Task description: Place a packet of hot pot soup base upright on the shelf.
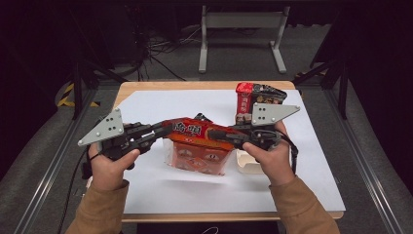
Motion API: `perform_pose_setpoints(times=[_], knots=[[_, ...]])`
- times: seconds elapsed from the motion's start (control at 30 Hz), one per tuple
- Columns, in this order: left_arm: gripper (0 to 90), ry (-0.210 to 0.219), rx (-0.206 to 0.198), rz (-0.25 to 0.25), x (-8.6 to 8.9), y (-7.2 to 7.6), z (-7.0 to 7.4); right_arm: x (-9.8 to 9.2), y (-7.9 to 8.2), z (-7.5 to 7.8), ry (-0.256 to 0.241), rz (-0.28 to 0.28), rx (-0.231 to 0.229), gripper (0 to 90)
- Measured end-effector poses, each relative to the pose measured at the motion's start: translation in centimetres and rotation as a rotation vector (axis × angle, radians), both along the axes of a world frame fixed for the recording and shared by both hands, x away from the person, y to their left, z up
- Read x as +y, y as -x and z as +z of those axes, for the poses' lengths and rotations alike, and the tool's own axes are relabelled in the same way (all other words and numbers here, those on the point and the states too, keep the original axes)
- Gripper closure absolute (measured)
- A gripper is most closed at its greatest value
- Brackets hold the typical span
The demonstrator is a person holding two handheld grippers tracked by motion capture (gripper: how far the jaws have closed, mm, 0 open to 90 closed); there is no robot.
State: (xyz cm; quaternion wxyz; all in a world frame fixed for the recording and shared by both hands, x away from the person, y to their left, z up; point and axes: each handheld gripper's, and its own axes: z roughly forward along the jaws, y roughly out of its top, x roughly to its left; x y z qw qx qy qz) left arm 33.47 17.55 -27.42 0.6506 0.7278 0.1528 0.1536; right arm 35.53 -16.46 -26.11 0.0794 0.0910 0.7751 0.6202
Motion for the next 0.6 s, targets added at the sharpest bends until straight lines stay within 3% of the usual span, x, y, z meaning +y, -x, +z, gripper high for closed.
perform_pose_setpoints(times=[0.23,0.33,0.6], knots=[[65.1,-0.002,0.002,0.034,0.3,-0.3,-0.1,0.0,-0.1,1.0,0.039,-0.009,0.007,89.5],[47.5,0.007,0.008,0.073,0.4,-0.4,-0.2,-0.1,-0.2,1.4,0.057,-0.022,0.015,89.5],[29.8,-0.011,0.02,0.133,0.8,-0.9,-0.4,-0.8,-0.4,2.4,0.065,-0.038,0.03,89.5]])
